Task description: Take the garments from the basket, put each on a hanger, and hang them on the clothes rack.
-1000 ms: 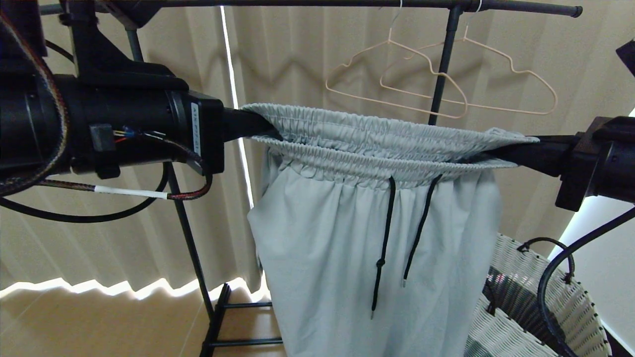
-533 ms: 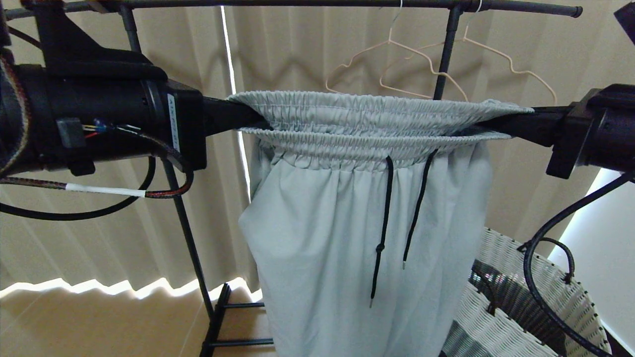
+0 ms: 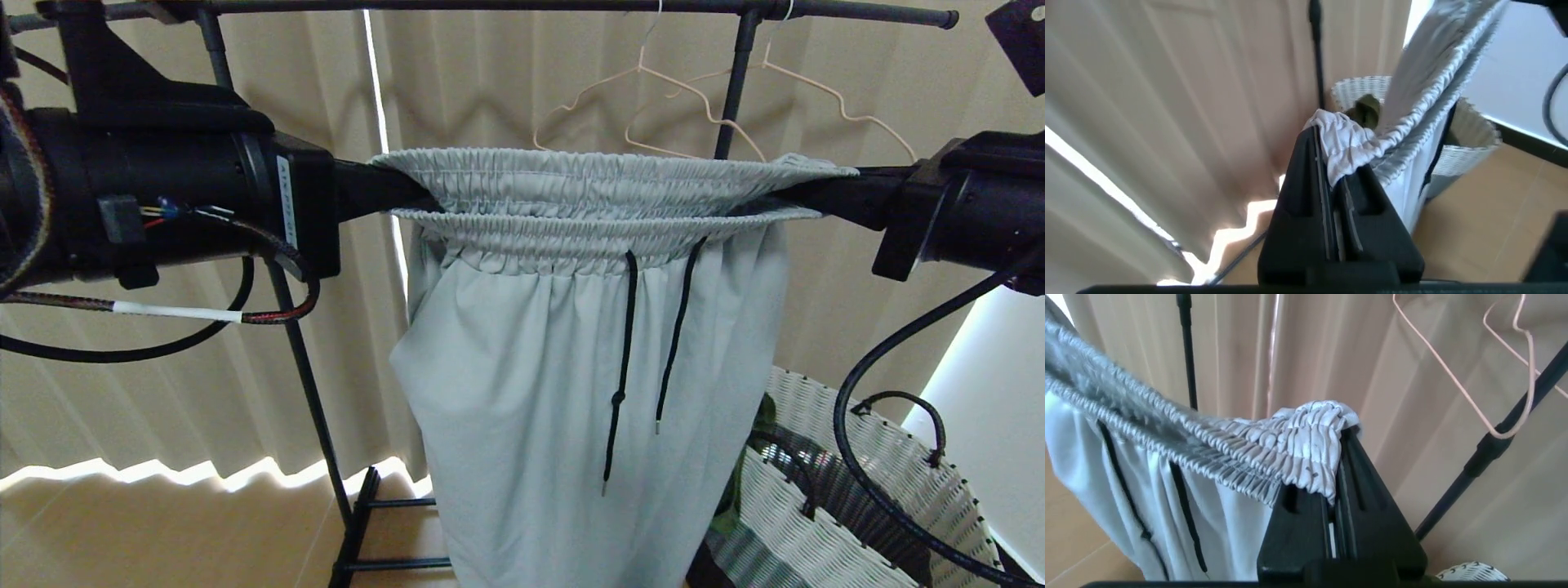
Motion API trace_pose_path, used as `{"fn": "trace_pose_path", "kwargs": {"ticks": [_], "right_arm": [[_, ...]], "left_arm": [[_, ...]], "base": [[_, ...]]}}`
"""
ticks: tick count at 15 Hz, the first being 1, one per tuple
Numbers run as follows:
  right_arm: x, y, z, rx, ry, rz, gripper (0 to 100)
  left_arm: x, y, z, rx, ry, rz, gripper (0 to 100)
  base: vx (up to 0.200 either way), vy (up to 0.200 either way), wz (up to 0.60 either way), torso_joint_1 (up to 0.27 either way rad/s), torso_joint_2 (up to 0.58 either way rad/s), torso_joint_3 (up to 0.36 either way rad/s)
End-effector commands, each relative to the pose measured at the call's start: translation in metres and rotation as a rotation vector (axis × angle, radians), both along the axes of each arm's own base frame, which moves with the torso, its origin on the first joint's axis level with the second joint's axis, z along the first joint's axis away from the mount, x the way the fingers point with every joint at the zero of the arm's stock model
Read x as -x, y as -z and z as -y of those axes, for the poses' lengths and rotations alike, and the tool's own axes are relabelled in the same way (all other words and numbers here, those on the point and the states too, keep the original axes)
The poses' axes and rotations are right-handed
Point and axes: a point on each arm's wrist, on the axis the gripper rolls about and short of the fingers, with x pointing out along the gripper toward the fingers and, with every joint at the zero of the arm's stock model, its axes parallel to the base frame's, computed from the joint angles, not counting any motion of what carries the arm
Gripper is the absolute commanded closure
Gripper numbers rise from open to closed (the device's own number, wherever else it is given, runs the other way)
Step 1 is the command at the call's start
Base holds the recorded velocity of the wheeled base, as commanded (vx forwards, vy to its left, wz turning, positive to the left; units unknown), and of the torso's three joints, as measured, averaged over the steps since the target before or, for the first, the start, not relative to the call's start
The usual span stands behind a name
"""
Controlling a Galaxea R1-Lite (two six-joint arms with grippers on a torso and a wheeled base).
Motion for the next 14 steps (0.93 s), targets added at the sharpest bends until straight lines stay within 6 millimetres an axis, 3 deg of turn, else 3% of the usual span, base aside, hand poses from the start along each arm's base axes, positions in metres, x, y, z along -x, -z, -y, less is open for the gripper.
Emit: {"fn": "trace_pose_path", "kwargs": {"ticks": [1, 4, 5, 10, 14], "right_arm": [[-0.002, 0.002, -0.001, 0.003, -0.001, -0.007, 100], [-0.002, 0.002, -0.001, 0.004, -0.002, -0.008, 100], [-0.002, 0.002, -0.002, 0.003, -0.007, -0.007, 0], [0.004, 0.015, -0.007, 0.014, -0.034, -0.047, 0], [0.017, 0.041, -0.015, 0.001, -0.096, -0.009, 0]], "left_arm": [[-0.005, 0.002, -0.001, -0.017, -0.016, 0.006, 100], [-0.009, 0.001, -0.002, -0.012, -0.030, 0.038, 100], [-0.009, 0.000, -0.002, -0.011, -0.031, 0.039, 100], [-0.010, 0.010, -0.001, -0.030, -0.033, 0.009, 100], [-0.017, 0.023, 0.003, -0.059, -0.034, -0.023, 100]], "base": [[0.000, 0.000, 0.00, 0.000, 0.00, 0.000], [0.000, 0.000, 0.00, 0.000, 0.00, 0.000], [0.000, 0.000, 0.00, 0.000, 0.00, 0.000], [0.000, 0.000, 0.00, 0.000, 0.00, 0.000], [0.000, 0.000, 0.00, 0.000, 0.00, 0.000]]}}
